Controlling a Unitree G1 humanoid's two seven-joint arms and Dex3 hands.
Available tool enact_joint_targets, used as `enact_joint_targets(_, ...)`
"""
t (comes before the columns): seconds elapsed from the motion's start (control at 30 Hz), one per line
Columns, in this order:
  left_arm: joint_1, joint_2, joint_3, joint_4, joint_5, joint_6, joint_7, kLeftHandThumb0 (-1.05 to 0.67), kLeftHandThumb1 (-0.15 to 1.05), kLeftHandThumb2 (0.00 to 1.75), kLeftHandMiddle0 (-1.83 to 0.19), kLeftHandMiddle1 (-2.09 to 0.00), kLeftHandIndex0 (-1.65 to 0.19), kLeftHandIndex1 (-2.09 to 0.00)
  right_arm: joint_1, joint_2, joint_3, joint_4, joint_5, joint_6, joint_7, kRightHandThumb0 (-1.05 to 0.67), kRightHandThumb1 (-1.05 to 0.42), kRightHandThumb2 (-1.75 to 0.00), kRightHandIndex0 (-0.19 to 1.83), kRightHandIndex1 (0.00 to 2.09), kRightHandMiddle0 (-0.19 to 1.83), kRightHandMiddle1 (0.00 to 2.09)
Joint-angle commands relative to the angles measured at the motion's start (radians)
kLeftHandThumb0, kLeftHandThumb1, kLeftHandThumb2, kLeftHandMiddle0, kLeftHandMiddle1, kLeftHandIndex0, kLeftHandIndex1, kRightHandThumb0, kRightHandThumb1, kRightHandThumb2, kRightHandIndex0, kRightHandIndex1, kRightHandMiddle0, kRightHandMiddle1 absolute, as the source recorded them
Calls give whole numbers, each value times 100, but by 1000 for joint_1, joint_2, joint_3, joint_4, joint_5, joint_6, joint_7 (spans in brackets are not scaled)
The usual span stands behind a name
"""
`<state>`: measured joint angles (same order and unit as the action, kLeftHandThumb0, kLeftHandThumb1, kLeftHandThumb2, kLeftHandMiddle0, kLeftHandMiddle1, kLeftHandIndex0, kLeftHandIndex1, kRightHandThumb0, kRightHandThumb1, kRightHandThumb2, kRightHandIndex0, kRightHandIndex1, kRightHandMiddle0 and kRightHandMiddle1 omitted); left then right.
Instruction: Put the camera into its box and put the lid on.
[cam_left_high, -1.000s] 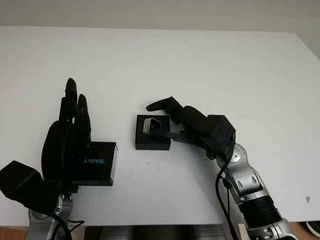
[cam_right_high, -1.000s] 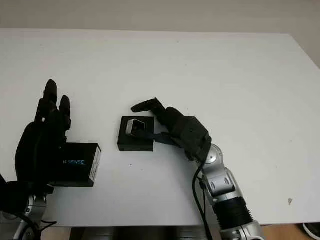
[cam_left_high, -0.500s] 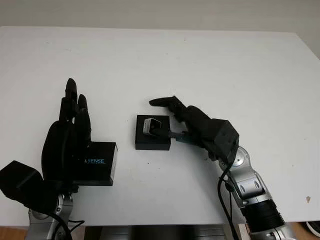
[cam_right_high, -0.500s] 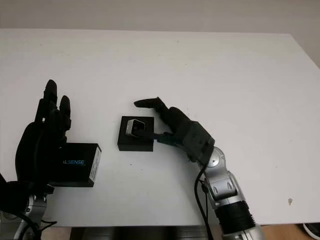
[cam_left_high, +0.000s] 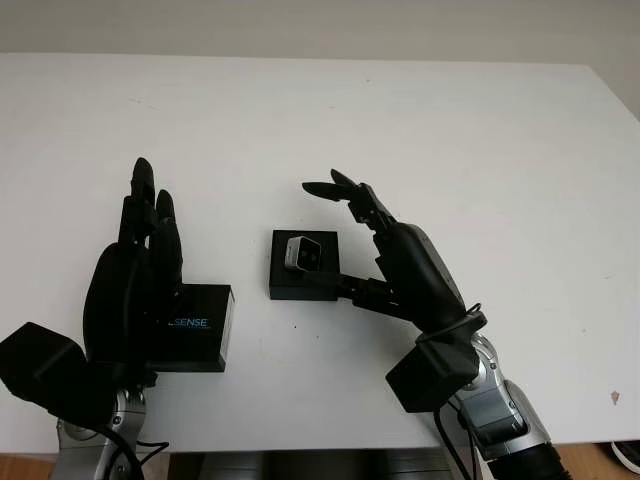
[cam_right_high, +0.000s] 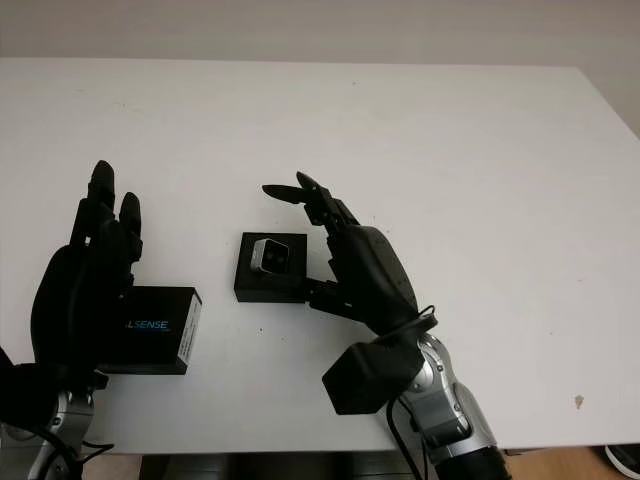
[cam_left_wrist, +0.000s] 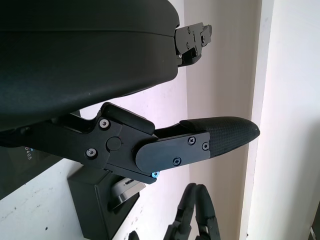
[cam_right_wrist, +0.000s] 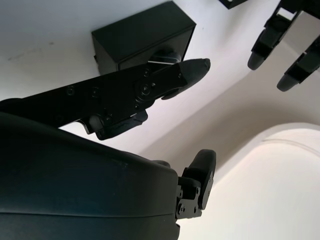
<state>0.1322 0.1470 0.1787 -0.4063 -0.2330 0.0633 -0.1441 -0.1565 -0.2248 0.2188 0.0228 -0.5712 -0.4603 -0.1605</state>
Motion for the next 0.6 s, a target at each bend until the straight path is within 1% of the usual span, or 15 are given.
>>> enact_joint_targets(0.0,13,-2,-4,-21,0,-1,-1,-77,105,61,19,0,19,0,11,-3,4,-1,-32,-24,-40,-52,-97,-6,23,18,-7,89)
enact_joint_targets(0.3,15,-1,-3,-20,-3,1,-6,-77,105,61,19,0,19,0,-6,35,24,62,-123,23,-163,-53,-98,-6,25,23,-4,90)
enact_joint_targets(0.43,16,-6,-8,-22,-2,4,-3,-77,105,61,19,0,19,0,-24,51,34,90,-128,43,-185,-53,-99,-6,24,24,-2,87)
enact_joint_targets(0.57,16,-12,-13,-22,4,4,6,-78,105,61,19,0,19,0,-34,56,42,100,-114,69,-171,-54,-100,-6,22,25,-3,87)
